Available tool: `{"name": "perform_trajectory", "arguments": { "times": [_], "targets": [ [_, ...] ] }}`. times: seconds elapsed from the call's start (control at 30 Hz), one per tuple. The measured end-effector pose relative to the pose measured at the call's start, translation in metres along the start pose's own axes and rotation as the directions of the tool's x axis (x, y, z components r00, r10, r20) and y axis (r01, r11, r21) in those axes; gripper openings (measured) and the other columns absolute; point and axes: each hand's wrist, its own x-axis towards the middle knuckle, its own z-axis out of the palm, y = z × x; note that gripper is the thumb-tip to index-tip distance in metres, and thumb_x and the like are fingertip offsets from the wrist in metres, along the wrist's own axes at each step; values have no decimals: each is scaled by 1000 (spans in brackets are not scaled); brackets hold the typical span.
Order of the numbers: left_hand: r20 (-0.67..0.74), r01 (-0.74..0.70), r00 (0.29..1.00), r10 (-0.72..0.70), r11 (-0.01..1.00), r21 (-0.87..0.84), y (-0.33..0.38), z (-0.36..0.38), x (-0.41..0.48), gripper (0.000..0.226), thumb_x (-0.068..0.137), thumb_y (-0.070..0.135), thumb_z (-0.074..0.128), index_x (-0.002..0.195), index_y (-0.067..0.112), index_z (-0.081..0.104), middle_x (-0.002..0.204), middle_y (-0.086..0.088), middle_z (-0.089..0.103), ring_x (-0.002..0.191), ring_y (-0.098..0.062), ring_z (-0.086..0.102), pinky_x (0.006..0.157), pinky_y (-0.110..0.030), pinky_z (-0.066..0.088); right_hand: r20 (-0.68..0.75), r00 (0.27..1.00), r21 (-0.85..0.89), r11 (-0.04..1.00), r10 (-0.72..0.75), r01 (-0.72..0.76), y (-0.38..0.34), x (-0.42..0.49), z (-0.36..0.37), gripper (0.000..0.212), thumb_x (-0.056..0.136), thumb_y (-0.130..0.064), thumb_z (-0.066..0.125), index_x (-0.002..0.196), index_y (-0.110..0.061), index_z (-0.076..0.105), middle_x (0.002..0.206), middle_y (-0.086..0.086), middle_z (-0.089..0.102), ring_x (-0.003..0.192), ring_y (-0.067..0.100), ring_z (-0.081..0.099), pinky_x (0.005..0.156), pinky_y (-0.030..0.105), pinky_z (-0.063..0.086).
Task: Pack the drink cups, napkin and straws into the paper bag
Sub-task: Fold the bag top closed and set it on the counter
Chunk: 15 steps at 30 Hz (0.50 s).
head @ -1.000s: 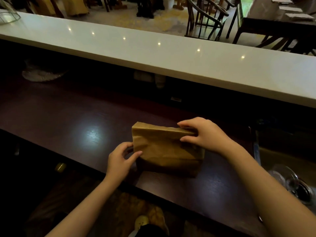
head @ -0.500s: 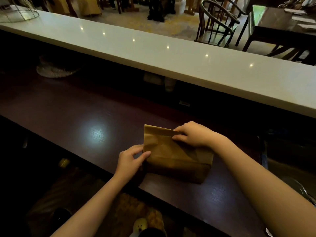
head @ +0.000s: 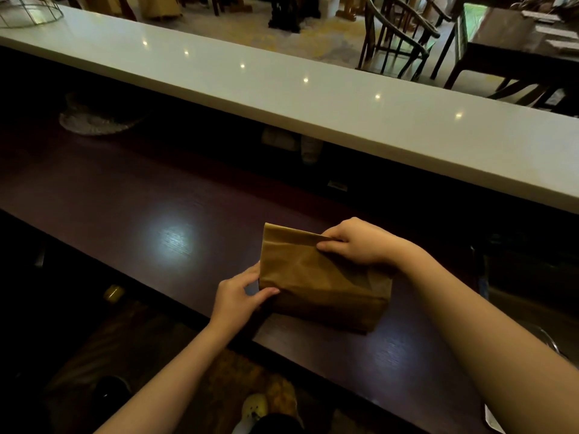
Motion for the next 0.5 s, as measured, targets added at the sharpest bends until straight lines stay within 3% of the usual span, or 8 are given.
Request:
{"name": "perform_trajectory", "arguments": {
  "times": [0.07, 0.17, 0.2, 0.3, 0.33, 0.4, 0.47, 0.5],
  "targets": [
    [44, -29, 999, 29, 999, 17, 3, -8, 6, 46, 68, 42, 71, 108, 19, 68, 119, 11, 59, 103, -13, 66, 89, -8, 47, 3, 1000, 10, 1000, 22, -22, 0, 1, -1, 32, 96, -31, 46, 123, -18, 60, 117, 2, 66, 104, 17, 61, 91, 29, 49],
    [26, -52, 998, 51, 999, 18, 14, -21, 17, 62, 63, 58, 68, 113, 21, 65, 113, 16, 62, 96, 15, 59, 91, -26, 51, 33, 998, -22, 998, 54, -53, 0, 3, -2, 32, 93, -28, 53, 123, -19, 59, 117, 2, 65, 105, 17, 61, 92, 28, 47],
    [-34, -43, 999, 43, 999, -21, 20, -25, 22, 67, 63, 55, 72, 120, 21, 60, 117, 14, 60, 101, 19, 55, 95, -27, 48, 53, 997, -46, 997, 64, -62, 0, 3, -1, 32, 91, -27, 57, 122, -19, 59, 116, 2, 66, 105, 17, 61, 92, 28, 47],
    [-151, -164, 975, 160, 986, -14, 55, -45, 42, 80, 65, 45, 75, 133, 22, 40, 137, 9, 44, 127, 1, 40, 107, -23, 36, 55, 994, -79, 993, 91, -86, -1, 4, 4, 34, 88, -24, 62, 121, -17, 60, 115, 3, 67, 104, 18, 61, 88, 27, 46],
    [-79, -255, 962, 263, 962, 95, 72, -52, 50, 81, 66, 43, 76, 135, 23, 39, 139, 9, 41, 130, -3, 36, 108, -24, 34, 37, 995, -85, 992, 95, -91, -2, 5, 6, 34, 87, -23, 64, 120, -17, 61, 114, 3, 67, 104, 19, 61, 87, 27, 45],
    [270, -423, 898, 347, 849, 316, 103, -54, 68, 69, 72, 38, 72, 134, 25, 43, 134, 8, 51, 124, -8, 44, 105, -27, 38, -5, 995, -124, 987, 98, -98, -5, 7, 9, 33, 83, -22, 67, 116, -16, 64, 111, 5, 68, 103, 21, 61, 85, 29, 46],
    [580, -523, 793, 187, 698, 489, 122, -43, 85, 51, 78, 37, 65, 127, 30, 52, 120, 8, 64, 111, -12, 57, 91, -28, 46, -30, 993, -168, 979, 116, -119, -6, 8, 12, 29, 81, -22, 68, 110, -15, 67, 106, 6, 69, 99, 23, 62, 81, 32, 49],
    [654, -545, 751, 91, 646, 535, 126, -35, 93, 43, 80, 36, 62, 122, 30, 56, 114, 6, 67, 105, -14, 60, 84, -30, 48, -34, 991, -177, 975, 133, -137, -5, 9, 14, 26, 81, -21, 68, 105, -15, 68, 103, 7, 70, 96, 24, 63, 78, 33, 50]
  ]
}}
